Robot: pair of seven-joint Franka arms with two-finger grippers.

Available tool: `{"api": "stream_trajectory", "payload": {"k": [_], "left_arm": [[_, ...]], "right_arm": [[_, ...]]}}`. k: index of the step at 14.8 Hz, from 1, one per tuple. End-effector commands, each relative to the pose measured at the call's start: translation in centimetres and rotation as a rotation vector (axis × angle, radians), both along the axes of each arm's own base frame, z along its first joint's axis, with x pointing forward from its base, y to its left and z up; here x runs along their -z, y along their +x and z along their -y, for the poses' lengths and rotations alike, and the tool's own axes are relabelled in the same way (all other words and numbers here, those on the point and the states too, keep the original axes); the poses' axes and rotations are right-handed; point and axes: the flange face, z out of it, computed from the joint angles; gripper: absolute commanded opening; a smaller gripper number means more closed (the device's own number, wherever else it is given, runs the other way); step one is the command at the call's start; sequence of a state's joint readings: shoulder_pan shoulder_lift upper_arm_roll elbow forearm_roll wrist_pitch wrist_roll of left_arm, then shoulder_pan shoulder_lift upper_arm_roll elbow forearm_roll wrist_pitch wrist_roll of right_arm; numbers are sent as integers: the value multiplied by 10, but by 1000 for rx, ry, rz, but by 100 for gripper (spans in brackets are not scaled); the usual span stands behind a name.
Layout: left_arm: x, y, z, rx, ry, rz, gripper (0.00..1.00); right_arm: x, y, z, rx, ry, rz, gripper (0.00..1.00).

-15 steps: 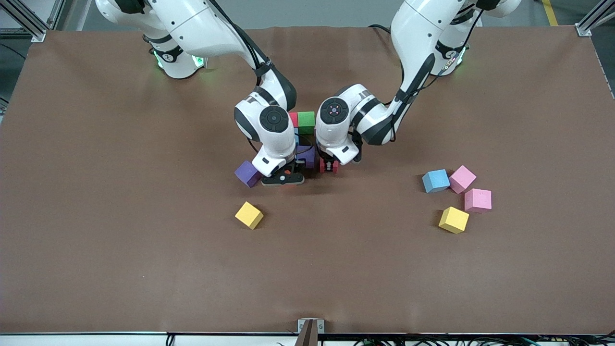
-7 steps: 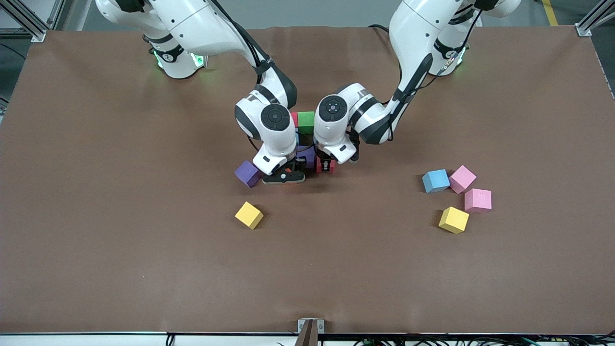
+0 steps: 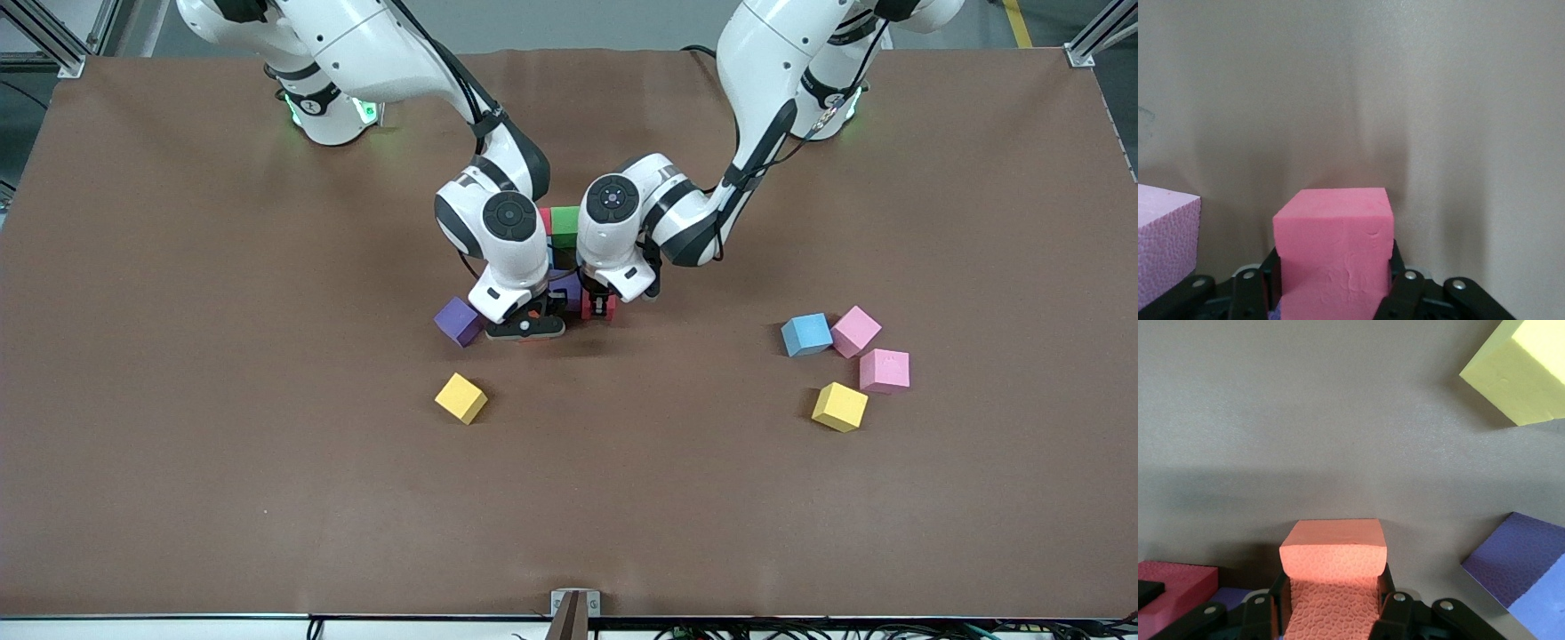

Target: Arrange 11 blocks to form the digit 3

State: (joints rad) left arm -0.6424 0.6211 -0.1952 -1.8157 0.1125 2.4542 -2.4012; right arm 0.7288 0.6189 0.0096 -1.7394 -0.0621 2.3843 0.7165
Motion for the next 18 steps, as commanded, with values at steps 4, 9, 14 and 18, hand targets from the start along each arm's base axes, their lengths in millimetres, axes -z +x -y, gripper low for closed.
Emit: {"api": "stream_trajectory", "payload": {"k": [4, 9, 14, 18], "left_arm": [[-6, 5, 2, -17, -6, 18, 100], [-38, 6, 0, -8, -15, 44, 100], [-52, -13, -16, 70, 22, 24, 100], [-59, -2, -33, 76, 30, 25, 100]], "right_arm": [[-8, -10, 4, 4, -8, 2, 5], [-8, -13, 1, 13, -7, 2, 5], [-7, -15, 0, 10, -10, -1, 7], [-7, -16, -1, 9, -9, -2, 7]]}}
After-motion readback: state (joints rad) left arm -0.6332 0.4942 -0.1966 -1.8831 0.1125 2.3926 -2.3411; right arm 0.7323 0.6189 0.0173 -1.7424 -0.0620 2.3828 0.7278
